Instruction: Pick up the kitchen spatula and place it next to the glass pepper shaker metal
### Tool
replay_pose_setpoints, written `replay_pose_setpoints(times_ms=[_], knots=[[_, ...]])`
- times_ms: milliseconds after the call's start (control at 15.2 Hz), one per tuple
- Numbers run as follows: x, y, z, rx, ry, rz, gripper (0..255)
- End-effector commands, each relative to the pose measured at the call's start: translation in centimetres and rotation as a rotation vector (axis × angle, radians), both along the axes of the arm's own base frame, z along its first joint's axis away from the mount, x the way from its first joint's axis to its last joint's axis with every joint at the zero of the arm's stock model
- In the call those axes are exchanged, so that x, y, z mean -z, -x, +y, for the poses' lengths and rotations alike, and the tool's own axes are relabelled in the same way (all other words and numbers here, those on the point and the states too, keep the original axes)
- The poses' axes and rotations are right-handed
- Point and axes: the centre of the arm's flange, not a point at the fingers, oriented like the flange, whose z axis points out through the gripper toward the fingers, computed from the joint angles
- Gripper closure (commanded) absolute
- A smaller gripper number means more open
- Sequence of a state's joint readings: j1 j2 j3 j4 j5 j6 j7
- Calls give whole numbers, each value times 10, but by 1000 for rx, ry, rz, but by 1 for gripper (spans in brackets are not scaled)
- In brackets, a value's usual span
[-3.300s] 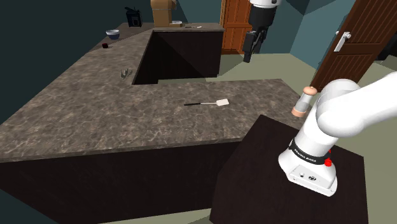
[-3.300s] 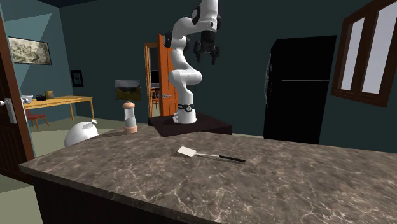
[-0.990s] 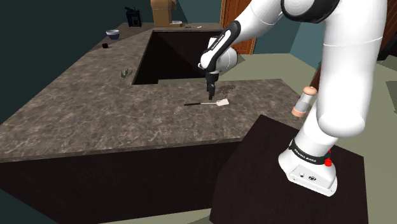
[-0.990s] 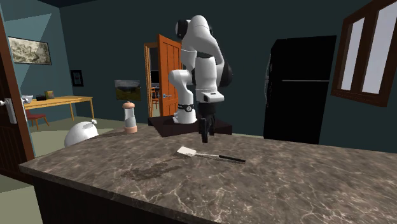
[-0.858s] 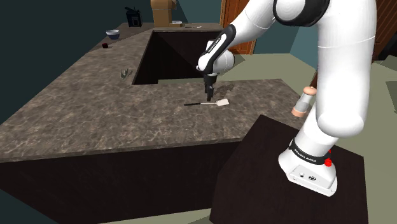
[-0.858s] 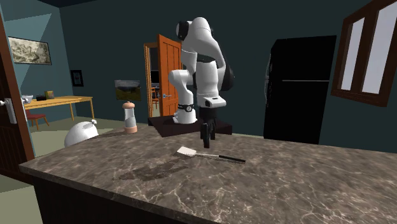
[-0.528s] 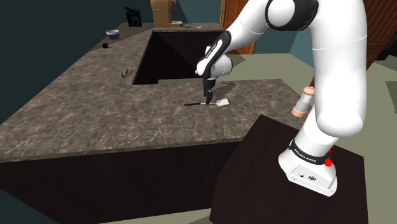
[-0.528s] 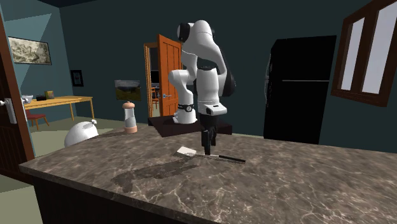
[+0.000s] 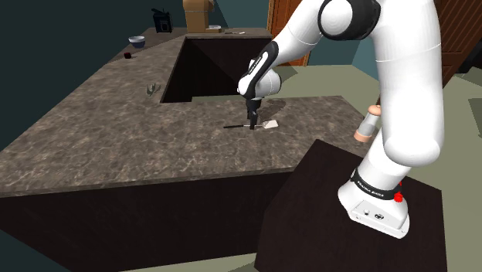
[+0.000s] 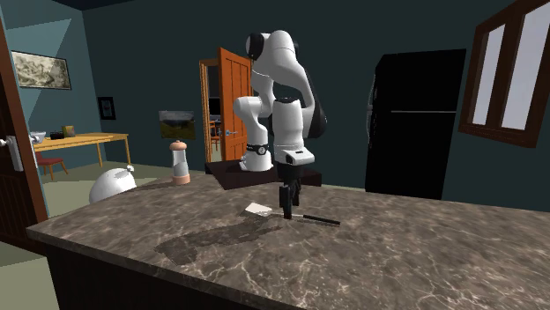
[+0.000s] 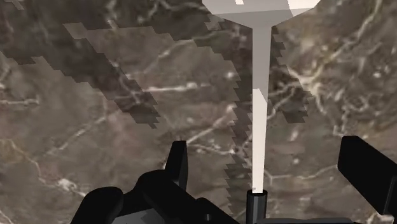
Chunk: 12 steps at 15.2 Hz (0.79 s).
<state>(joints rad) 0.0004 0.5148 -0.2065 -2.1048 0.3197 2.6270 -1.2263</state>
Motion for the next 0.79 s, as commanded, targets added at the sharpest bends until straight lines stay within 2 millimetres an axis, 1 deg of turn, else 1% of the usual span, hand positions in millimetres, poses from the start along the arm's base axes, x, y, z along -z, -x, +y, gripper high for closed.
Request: replay_pose_setpoints(times_ms=[0,66,132,726], knots=[[0,0,0,0,0,0,0],[0,0,0,0,0,0,0],[0,0,0,0,0,0,255],[0,0,0,0,0,0,255]])
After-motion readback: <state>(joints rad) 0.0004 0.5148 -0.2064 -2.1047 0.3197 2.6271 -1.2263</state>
